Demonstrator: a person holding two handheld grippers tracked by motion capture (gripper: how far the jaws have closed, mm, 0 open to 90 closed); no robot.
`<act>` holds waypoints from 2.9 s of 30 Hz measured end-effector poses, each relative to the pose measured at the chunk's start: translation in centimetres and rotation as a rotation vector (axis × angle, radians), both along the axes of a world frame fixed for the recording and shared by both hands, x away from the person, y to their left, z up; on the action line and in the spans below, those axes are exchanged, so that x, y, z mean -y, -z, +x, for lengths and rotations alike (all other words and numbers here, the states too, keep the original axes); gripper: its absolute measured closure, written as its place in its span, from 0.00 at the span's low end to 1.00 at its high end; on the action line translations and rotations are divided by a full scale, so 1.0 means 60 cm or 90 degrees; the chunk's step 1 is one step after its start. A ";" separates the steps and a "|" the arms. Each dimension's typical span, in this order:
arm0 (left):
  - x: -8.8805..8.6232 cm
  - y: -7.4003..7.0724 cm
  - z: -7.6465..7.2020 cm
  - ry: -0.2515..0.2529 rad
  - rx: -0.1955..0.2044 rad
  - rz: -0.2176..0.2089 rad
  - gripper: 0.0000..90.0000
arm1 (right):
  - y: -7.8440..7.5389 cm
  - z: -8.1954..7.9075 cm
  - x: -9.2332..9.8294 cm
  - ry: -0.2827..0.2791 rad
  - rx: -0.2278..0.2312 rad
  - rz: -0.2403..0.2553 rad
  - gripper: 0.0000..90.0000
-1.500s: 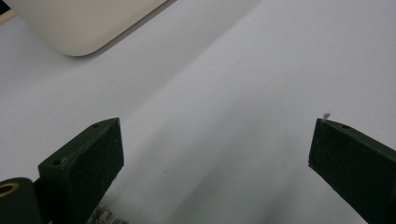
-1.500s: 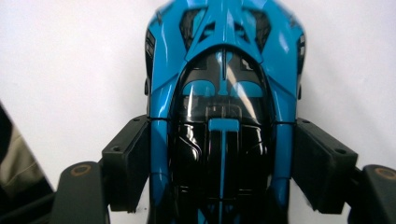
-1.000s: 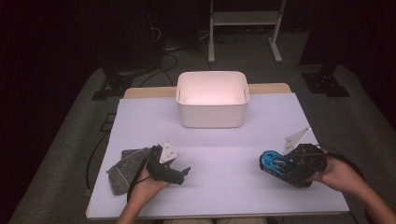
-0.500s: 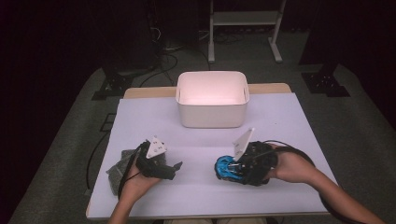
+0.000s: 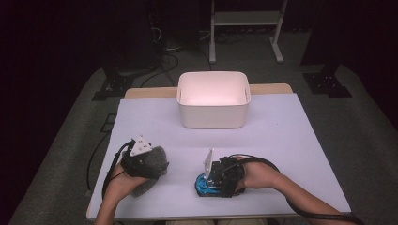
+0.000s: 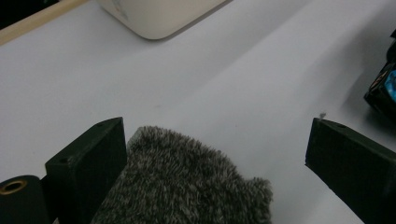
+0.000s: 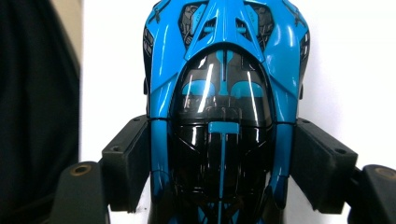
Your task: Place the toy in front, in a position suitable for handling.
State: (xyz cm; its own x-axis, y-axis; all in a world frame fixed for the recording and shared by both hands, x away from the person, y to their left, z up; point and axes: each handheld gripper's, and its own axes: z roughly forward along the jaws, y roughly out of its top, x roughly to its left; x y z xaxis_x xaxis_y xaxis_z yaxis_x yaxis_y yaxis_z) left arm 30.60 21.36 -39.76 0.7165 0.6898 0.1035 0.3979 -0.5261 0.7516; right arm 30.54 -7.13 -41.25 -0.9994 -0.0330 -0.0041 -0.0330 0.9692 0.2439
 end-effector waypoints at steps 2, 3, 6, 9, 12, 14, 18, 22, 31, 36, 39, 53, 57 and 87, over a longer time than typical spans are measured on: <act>-0.001 0.003 0.001 0.006 -0.009 0.006 0.06 | 0.011 -0.004 -0.003 -0.003 0.002 -0.005 0.30; -0.002 0.005 0.001 0.009 -0.009 0.011 0.06 | 0.015 -0.005 -0.004 -0.004 0.008 -0.007 0.30; -0.003 0.009 0.002 0.016 -0.018 0.014 0.06 | 0.019 -0.003 0.002 0.006 -0.001 0.012 0.29; -0.004 0.013 0.002 0.025 -0.029 0.018 0.06 | 0.019 -0.002 0.014 0.038 -0.013 0.052 0.21; -0.007 0.018 0.004 0.028 -0.042 0.017 0.06 | 0.008 -0.005 0.036 0.067 -0.002 0.111 0.18; -0.013 0.020 0.004 0.038 -0.051 0.024 0.06 | -0.001 -0.010 0.059 0.087 0.008 0.158 0.17; -0.017 0.021 0.004 0.036 -0.048 0.029 0.08 | -0.002 -0.017 0.111 0.133 -0.011 0.233 0.17; -0.016 0.024 0.003 0.040 -0.053 0.037 0.08 | 0.012 -0.019 0.144 0.163 -0.024 0.266 0.17; -0.014 0.029 0.001 0.064 -0.065 0.058 0.15 | 0.010 -0.030 0.170 0.165 0.013 0.277 0.17; -0.013 0.036 0.001 0.079 -0.080 0.075 0.20 | 0.022 -0.028 0.186 0.186 -0.003 0.293 0.17; -0.012 0.038 0.000 0.089 -0.079 0.074 0.25 | 0.032 -0.027 0.182 0.182 -0.005 0.302 0.17; -0.014 0.057 0.005 0.093 -0.088 0.082 0.63 | 0.057 -0.024 0.177 0.169 0.006 0.283 0.18; -0.013 0.058 0.010 0.074 -0.082 0.070 0.75 | 0.059 -0.023 0.177 0.161 0.008 0.282 0.18; 0.206 0.018 -0.012 0.365 -0.114 -0.044 0.40 | 0.069 -0.025 0.171 0.161 0.002 0.298 0.23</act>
State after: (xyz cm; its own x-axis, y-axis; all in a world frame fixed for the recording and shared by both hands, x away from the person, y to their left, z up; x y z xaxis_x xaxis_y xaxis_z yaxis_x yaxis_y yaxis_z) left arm 29.89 9.02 -40.87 0.9784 0.1887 -0.0843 0.1885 -0.6467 0.7391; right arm 29.05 -17.39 -45.40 -0.9758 0.2153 0.0371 0.1870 0.7348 0.6520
